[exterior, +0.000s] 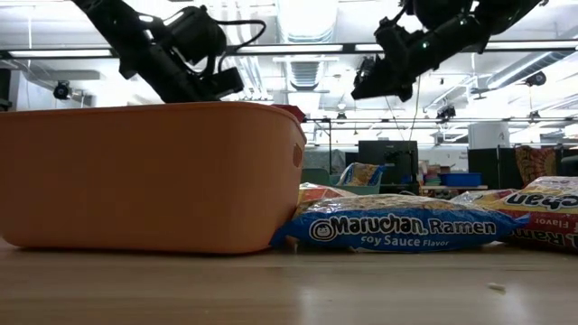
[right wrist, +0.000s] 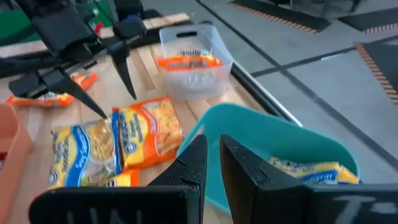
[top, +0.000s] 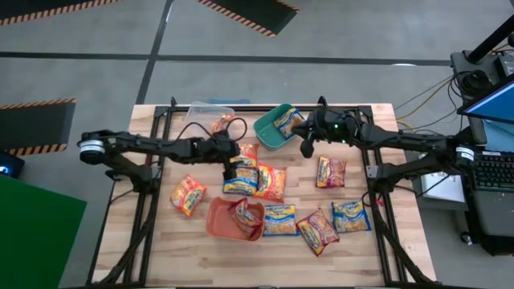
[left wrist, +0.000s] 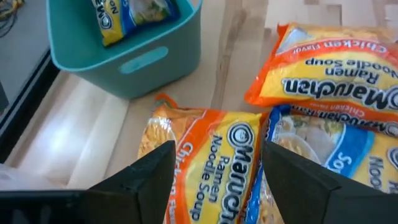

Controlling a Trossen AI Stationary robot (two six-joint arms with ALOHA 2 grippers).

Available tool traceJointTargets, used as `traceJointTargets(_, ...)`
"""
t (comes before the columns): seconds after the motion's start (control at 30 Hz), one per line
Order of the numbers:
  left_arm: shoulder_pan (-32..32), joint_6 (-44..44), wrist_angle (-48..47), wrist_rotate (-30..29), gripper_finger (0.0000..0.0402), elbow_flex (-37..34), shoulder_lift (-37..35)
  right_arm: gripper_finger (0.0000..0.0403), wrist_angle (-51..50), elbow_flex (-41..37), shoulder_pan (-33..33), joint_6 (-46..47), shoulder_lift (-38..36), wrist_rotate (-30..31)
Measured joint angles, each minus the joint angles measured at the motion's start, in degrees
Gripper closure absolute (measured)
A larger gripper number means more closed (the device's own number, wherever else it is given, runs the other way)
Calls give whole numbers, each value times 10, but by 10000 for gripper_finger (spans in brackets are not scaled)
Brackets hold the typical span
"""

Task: Sort Maruchan noodles
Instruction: Put the orange noodle pack into the transparent bin

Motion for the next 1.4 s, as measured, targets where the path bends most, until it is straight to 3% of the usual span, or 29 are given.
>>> traceJointTargets(0.47, 0, -11, 18, 0, 199, -1, 27, 370, 21, -6, 0, -6, 47, -4)
traceJointTargets(1.4, 0, -15, 16, -4, 201, -7, 28, 370, 36, -6, -4, -3, 49, -4)
